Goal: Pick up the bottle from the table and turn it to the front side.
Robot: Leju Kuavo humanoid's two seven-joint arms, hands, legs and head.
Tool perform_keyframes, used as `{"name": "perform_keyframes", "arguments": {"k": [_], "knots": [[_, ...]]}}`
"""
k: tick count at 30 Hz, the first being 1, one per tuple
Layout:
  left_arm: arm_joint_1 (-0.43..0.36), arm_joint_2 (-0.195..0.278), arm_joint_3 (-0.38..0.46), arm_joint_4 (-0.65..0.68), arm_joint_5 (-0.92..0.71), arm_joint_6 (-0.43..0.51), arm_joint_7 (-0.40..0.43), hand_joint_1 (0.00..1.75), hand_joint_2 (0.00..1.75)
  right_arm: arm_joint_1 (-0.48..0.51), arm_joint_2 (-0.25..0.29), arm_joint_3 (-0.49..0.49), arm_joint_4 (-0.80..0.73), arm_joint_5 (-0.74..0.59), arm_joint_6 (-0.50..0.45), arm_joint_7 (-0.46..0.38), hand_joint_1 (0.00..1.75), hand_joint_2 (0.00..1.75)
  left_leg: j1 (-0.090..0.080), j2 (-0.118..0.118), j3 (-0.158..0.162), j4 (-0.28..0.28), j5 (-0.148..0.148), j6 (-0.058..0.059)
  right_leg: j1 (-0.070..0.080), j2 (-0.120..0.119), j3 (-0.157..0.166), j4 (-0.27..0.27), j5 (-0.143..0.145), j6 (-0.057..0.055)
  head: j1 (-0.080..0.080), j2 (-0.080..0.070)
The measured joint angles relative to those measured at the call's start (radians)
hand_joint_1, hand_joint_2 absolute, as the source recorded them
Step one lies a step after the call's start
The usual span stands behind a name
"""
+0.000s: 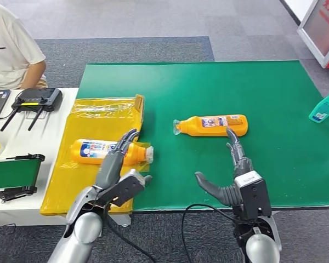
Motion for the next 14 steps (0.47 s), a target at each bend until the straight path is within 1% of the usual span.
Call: {"name": "perform_keyframes", "arguments": {"k": [2, 4, 8, 10, 12, 14], "knots": [[0.045, -0.003, 0.015, -0.058, 0.208, -0.05, -0.034, 0.0, 1.75, 0.01, 0.0, -0.006, -0.001, -0.016, 0.014, 0.019, 0.0, 1.75, 0.0, 0.0, 0.0, 0.0, 0.0, 0.0, 0.0, 0.0, 0.0, 0.0, 0.0, 0.0, 0.0, 0.0], [0.091, -0.009, 0.05, -0.105, 0.458, -0.126, -0.047, 0.0, 1.75, 0.021, 0.0, -0.01, 0.002, -0.031, 0.038, 0.051, 0.0, 1.75, 0.0, 0.0, 0.0, 0.0, -0.001, 0.0, 0.0, 0.0, 0.0, 0.0, -0.001, 0.0, 0.0, 0.0], [0.156, -0.024, 0.181, -0.124, 0.788, -0.228, -0.028, 0.0, 1.75, 0.04, 0.0, -0.013, 0.017, -0.065, 0.077, 0.095, 0.0, 1.75, 0.0, 0.0, 0.0, 0.0, -0.001, 0.0, 0.0, 0.0, 0.0, 0.0, -0.001, 0.0, 0.0, 0.0], [0.179, -0.029, 0.24, -0.125, 0.88, -0.283, -0.04, 0.0, 1.75, 0.045, 0.0, -0.015, 0.022, -0.088, 0.092, 0.103, 0.0, 1.75, 0.0, 0.0, 0.0, 0.0, -0.001, 0.0, 0.001, 0.0, 0.0, 0.0, -0.001, 0.0, 0.0, 0.0], [0.197, -0.033, 0.279, -0.128, 0.914, -0.326, -0.05, 0.0, 1.75, 0.047, 0.0, -0.019, 0.027, -0.106, 0.101, 0.109, 0.0, 1.75, 0.0, 0.0, 0.0, 0.0, -0.001, 0.0, 0.001, 0.0, 0.0, 0.0, -0.001, 0.0, 0.0, 0.0], [0.21, -0.037, 0.307, -0.134, 0.924, -0.349, -0.055, 0.0, 1.75, 0.048, 0.0, -0.023, 0.032, -0.118, 0.104, 0.114, 0.0, 1.75, 0.0, 0.0, 0.0, 0.0, -0.001, 0.0, 0.0, 0.0, 0.0, 0.0, -0.001, 0.0, 0.0, 0.0]]}}
